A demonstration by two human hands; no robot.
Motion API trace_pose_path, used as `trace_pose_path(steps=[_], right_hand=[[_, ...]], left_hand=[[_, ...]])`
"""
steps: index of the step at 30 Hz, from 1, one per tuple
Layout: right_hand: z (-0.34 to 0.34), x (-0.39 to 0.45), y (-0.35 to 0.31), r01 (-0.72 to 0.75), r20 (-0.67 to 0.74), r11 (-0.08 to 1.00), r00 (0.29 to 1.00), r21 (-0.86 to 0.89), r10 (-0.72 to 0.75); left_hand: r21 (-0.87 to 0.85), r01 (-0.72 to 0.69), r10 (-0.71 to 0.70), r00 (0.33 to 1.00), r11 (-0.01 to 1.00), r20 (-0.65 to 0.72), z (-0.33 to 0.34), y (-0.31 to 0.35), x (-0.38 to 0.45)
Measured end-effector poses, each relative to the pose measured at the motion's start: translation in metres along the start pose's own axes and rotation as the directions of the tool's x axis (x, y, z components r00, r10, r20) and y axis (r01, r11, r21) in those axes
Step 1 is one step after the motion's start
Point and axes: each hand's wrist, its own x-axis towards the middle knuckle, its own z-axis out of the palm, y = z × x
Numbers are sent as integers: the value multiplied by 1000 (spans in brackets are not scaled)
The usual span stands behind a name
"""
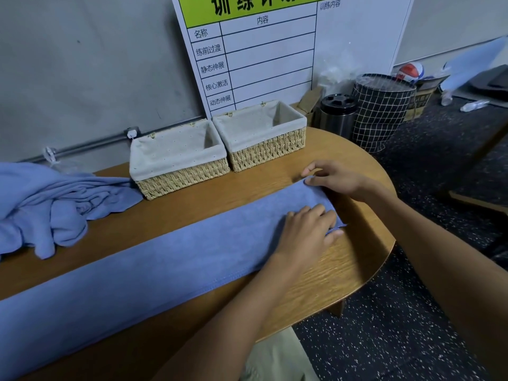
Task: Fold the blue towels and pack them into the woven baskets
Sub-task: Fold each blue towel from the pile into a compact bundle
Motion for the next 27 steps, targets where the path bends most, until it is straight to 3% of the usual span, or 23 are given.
trace_pose_path(steps=[4,8,12,15,19,23,27], right_hand=[[0,-1,2,-8,-18,999,1000,50,9],[-1,-2,-1,-37,-11,987,999,154,39],[4,-3,-8,-34,-3,954,999,298,37],[8,-1,-19,-74,2,902,997,426,81],[19,3,-35,-137,64,817,990,560,122],[28,3,-58,-144,172,704,985,696,30],[48,11,-94,-65,267,815,957,575,-112]], left_hand=[[36,-44,46,996,998,-78,2,0,-2],[-220,63,-99,983,973,-153,-7,-1,-9],[-523,184,-326,925,832,-193,-23,-2,-20],[-636,165,-403,881,754,-250,-31,-8,-29],[-668,126,-466,809,734,-358,-46,-20,-45],[-683,102,-525,724,723,-448,-64,-44,-69],[-685,110,-578,642,720,-504,-95,-66,-101]])
